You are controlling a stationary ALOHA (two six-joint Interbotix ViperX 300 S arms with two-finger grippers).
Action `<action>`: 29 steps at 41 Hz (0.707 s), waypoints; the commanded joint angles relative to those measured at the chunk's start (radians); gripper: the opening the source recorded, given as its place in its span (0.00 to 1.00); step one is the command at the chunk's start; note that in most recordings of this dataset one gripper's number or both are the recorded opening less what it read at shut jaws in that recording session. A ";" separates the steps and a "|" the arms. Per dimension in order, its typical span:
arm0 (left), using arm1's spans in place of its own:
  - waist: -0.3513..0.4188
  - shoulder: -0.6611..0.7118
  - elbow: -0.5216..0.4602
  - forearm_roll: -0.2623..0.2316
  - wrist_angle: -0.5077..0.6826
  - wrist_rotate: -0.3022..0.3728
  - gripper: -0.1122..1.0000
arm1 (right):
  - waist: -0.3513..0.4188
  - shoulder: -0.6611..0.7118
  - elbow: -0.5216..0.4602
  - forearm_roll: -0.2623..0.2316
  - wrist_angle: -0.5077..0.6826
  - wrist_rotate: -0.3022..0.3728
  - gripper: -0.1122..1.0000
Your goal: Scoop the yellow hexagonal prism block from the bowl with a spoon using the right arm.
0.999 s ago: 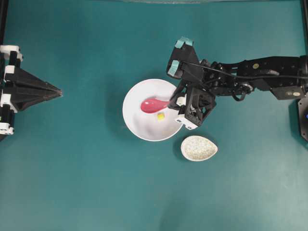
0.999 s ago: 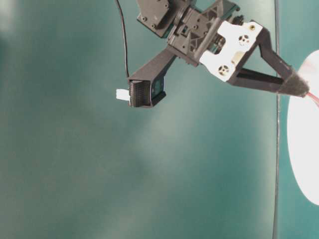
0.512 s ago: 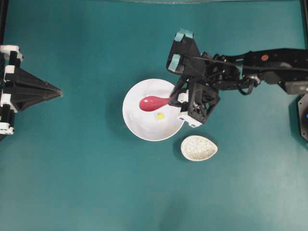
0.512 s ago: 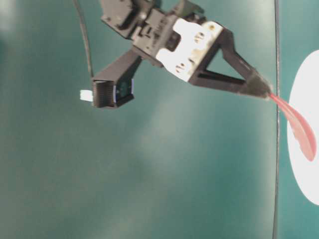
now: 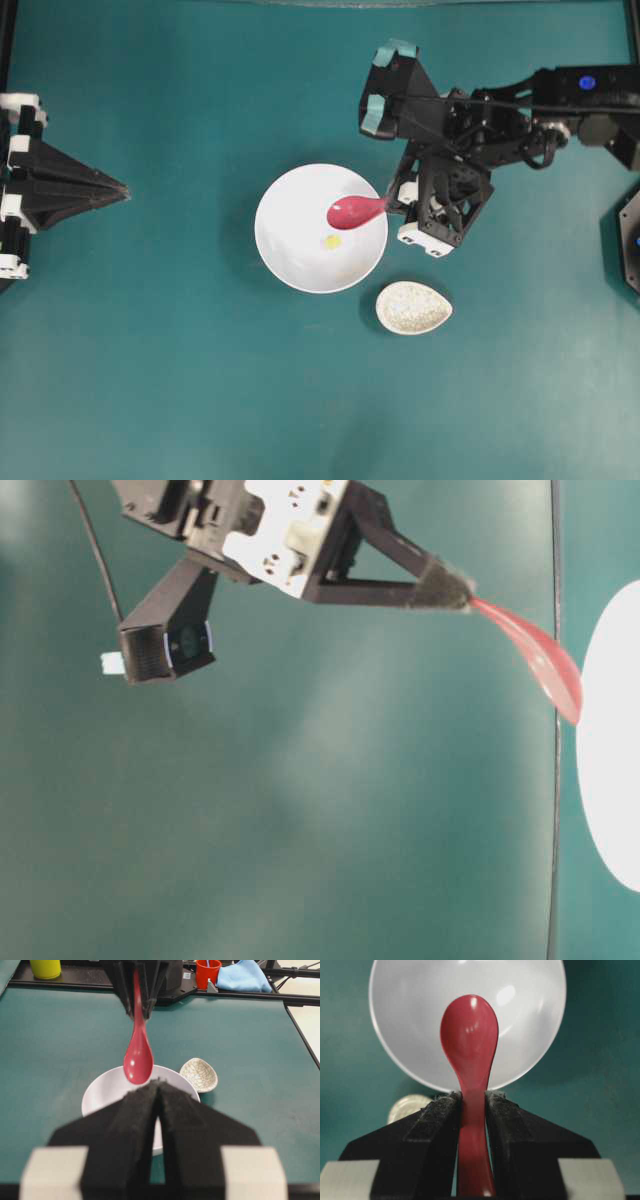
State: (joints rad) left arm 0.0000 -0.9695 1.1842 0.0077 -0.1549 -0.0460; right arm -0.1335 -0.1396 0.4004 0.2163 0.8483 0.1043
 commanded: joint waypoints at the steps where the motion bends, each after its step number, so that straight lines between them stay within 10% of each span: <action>1: 0.000 0.009 -0.026 0.002 -0.011 -0.002 0.11 | -0.002 0.006 -0.058 0.008 0.061 0.011 0.32; 29: 0.002 0.017 -0.025 0.002 -0.006 0.000 0.11 | -0.002 0.163 -0.250 0.080 0.327 0.160 0.32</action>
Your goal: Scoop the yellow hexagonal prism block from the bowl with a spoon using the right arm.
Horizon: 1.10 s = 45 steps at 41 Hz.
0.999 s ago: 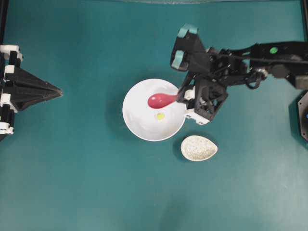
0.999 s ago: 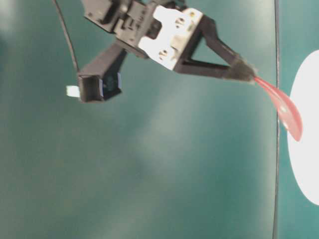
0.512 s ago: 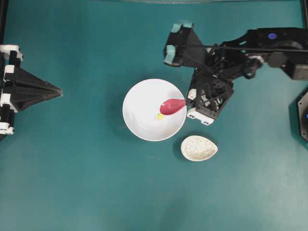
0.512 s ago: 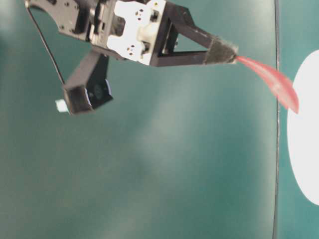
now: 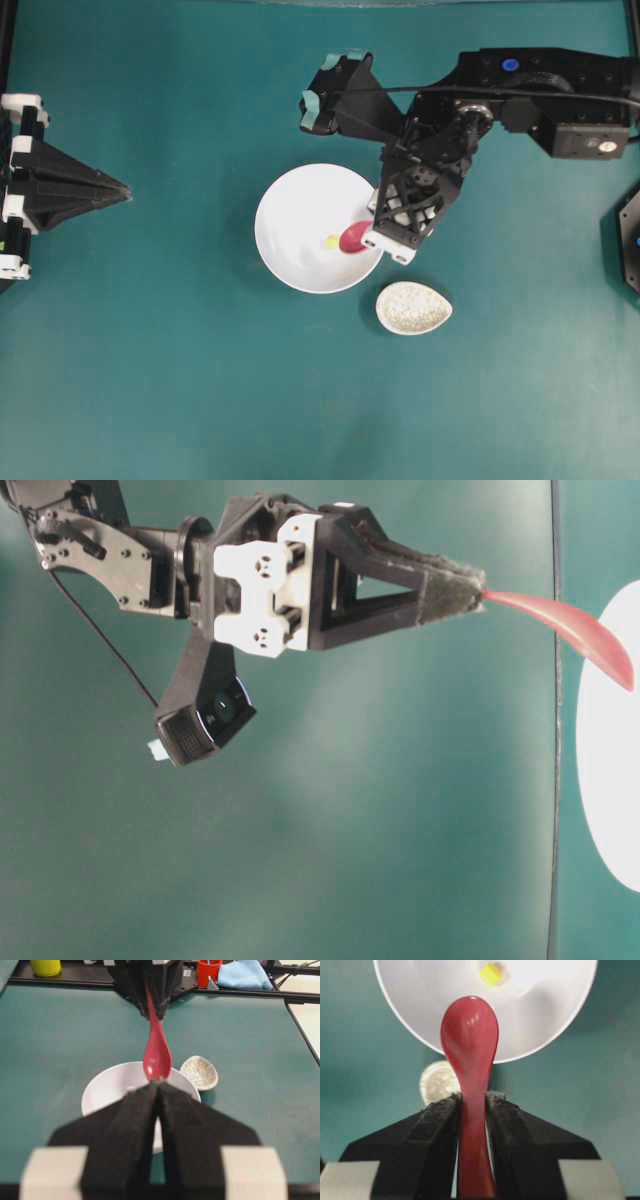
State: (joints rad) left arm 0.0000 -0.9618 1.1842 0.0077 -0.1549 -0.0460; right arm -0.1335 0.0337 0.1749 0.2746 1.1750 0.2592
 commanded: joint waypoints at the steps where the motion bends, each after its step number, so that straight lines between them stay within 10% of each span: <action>1: 0.002 0.009 -0.025 0.002 -0.006 0.000 0.11 | -0.002 -0.008 -0.025 0.025 0.000 0.006 0.32; 45: 0.002 0.009 -0.023 0.002 -0.006 0.000 0.11 | -0.002 0.095 -0.008 0.011 -0.054 0.002 0.32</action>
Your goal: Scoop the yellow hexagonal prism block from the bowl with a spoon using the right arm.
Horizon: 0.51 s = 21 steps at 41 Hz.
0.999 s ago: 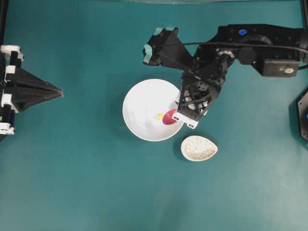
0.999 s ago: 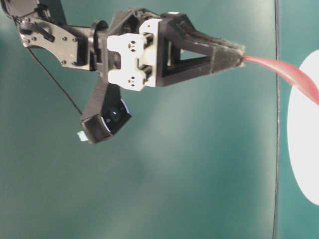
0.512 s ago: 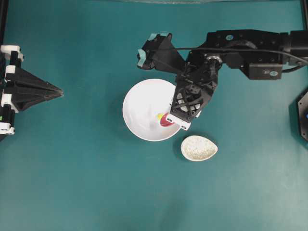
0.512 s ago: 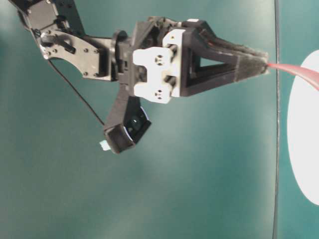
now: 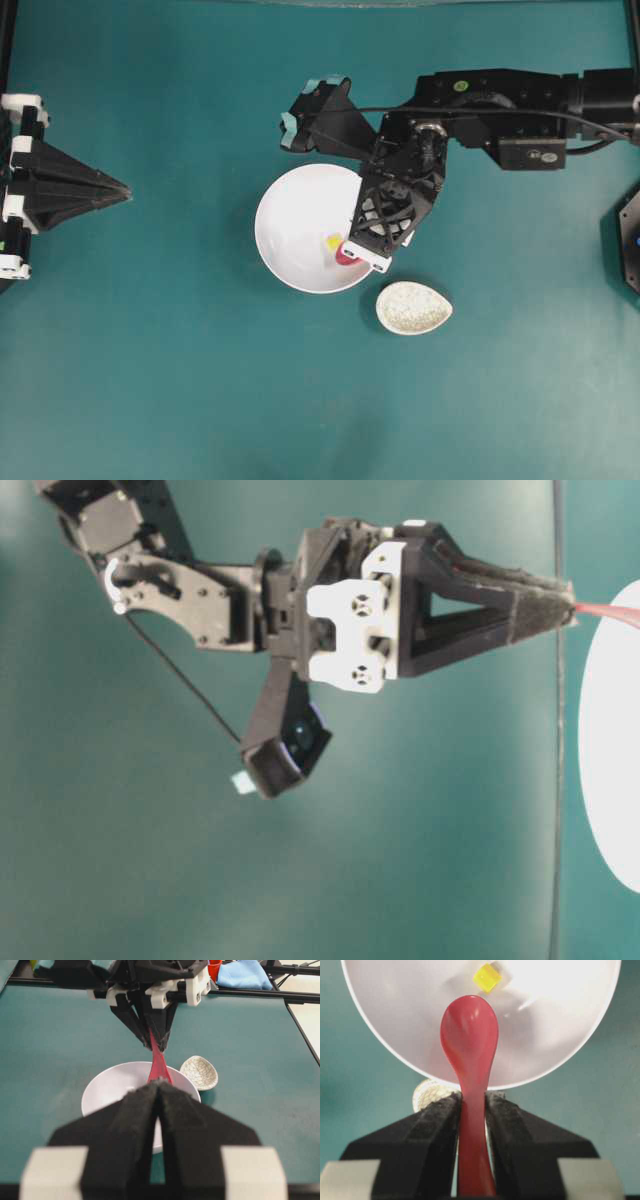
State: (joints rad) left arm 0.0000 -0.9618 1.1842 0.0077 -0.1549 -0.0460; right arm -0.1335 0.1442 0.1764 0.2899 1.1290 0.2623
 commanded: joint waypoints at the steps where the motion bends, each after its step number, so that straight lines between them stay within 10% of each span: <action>1: 0.002 0.009 -0.023 0.002 -0.006 0.000 0.11 | -0.002 -0.012 -0.009 -0.008 -0.011 -0.002 0.32; 21: 0.002 0.009 -0.023 0.002 -0.005 0.000 0.11 | -0.011 0.020 -0.008 -0.014 -0.086 -0.003 0.32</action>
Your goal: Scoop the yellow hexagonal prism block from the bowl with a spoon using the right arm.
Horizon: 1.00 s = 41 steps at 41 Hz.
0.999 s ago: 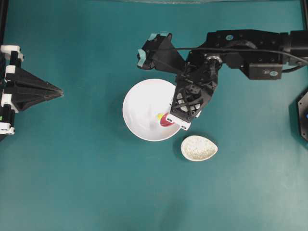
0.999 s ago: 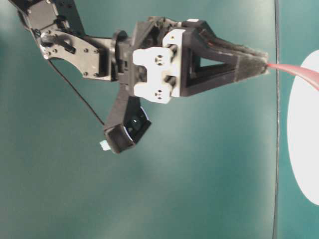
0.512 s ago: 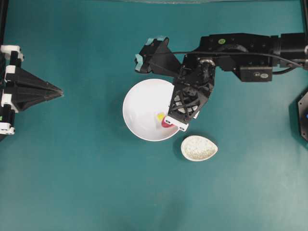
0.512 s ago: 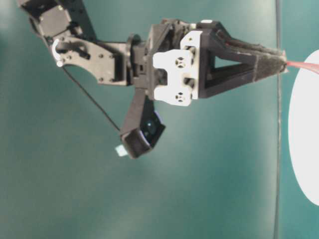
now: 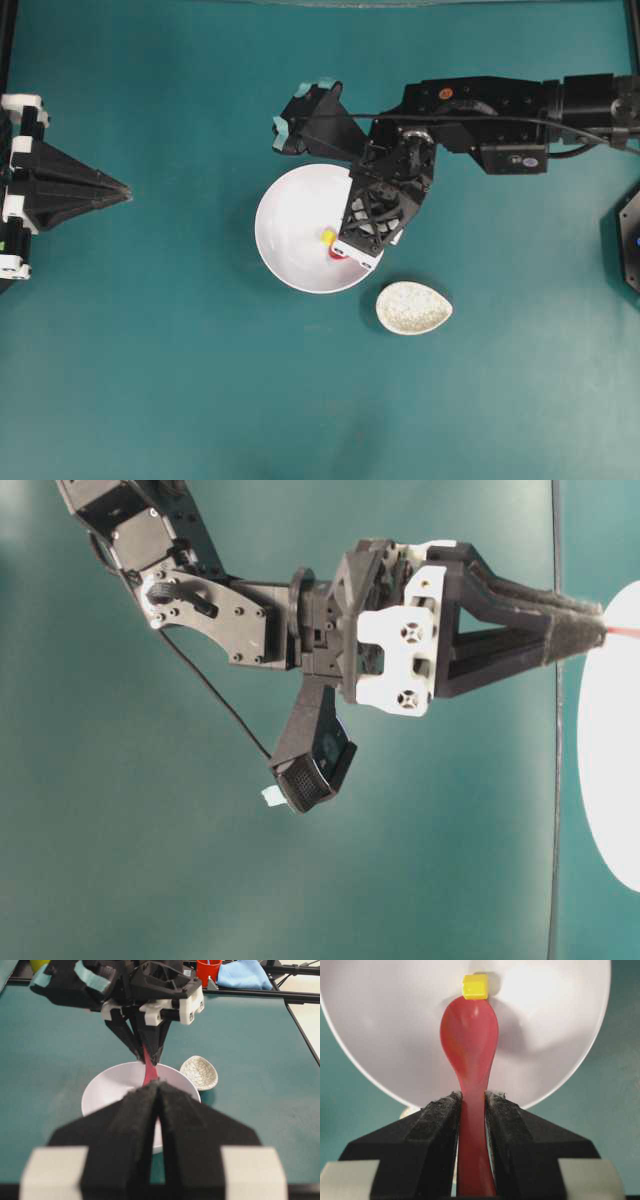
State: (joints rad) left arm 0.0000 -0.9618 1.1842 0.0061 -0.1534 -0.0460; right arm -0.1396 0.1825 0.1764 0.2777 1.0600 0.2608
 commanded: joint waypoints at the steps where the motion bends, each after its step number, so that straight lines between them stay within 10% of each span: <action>1: 0.000 0.009 -0.023 0.003 -0.008 0.000 0.11 | -0.005 -0.017 -0.009 -0.003 -0.021 -0.003 0.32; 41: 0.000 0.009 -0.023 0.003 -0.006 0.000 0.11 | -0.009 -0.038 0.087 -0.020 -0.229 0.002 0.18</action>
State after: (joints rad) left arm 0.0000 -0.9618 1.1842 0.0077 -0.1549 -0.0460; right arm -0.1519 0.1841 0.2715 0.2608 0.8330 0.2623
